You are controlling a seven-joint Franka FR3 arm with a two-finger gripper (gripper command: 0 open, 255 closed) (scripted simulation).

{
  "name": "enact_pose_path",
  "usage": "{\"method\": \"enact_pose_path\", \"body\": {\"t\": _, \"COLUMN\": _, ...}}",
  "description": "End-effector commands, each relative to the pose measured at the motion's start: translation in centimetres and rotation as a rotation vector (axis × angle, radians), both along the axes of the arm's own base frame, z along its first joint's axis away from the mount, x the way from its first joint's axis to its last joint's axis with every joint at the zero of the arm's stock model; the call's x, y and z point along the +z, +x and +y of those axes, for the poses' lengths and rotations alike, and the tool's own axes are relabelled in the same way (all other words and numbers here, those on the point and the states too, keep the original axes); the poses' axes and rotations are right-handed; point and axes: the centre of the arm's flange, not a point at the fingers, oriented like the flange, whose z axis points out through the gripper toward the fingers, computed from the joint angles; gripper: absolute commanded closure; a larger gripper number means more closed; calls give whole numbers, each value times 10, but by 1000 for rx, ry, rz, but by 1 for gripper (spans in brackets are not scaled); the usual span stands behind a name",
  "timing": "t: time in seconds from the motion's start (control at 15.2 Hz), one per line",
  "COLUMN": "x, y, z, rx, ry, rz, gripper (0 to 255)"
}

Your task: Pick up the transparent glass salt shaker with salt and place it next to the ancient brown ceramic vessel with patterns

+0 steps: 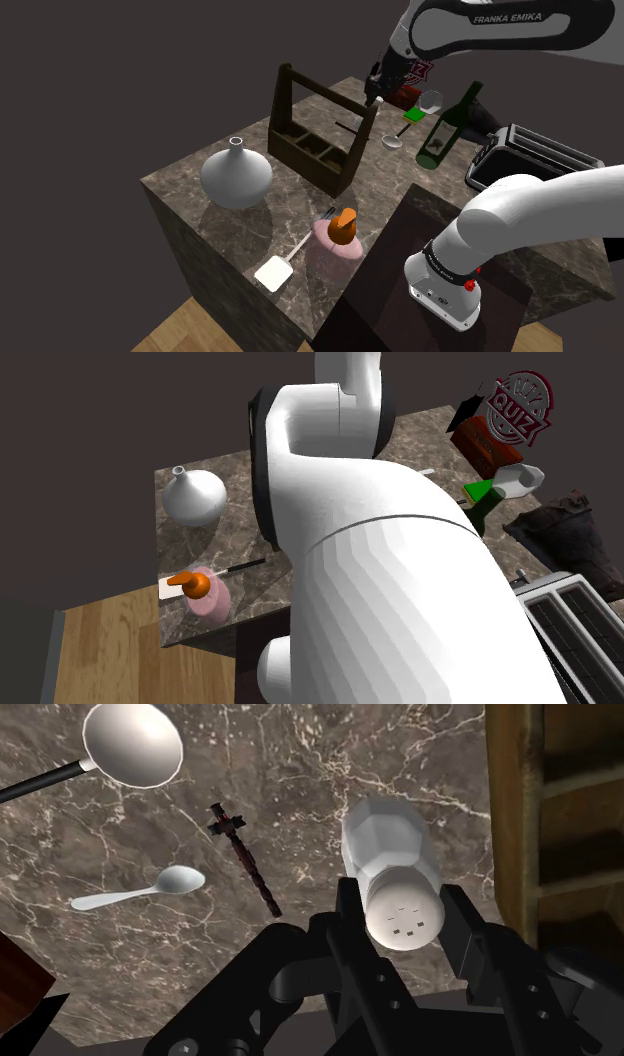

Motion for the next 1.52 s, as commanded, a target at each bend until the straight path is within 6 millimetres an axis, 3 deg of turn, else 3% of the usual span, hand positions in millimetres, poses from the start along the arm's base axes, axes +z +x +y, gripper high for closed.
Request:
{"method": "enact_pose_path", "body": {"t": 0.0, "x": 11, "y": 1, "z": 0, "rx": 0, "ry": 0, "rz": 0, "gripper": 255}}
{"method": "enact_pose_path", "body": {"t": 0.99, "x": 87, "y": 1, "z": 0, "rx": 0, "ry": 0, "rz": 0, "gripper": 255}}
{"method": "enact_pose_path", "body": {"t": 1.45, "x": 87, "y": -30, "z": -87, "rx": 0, "ry": 0, "rz": 0, "gripper": 255}}
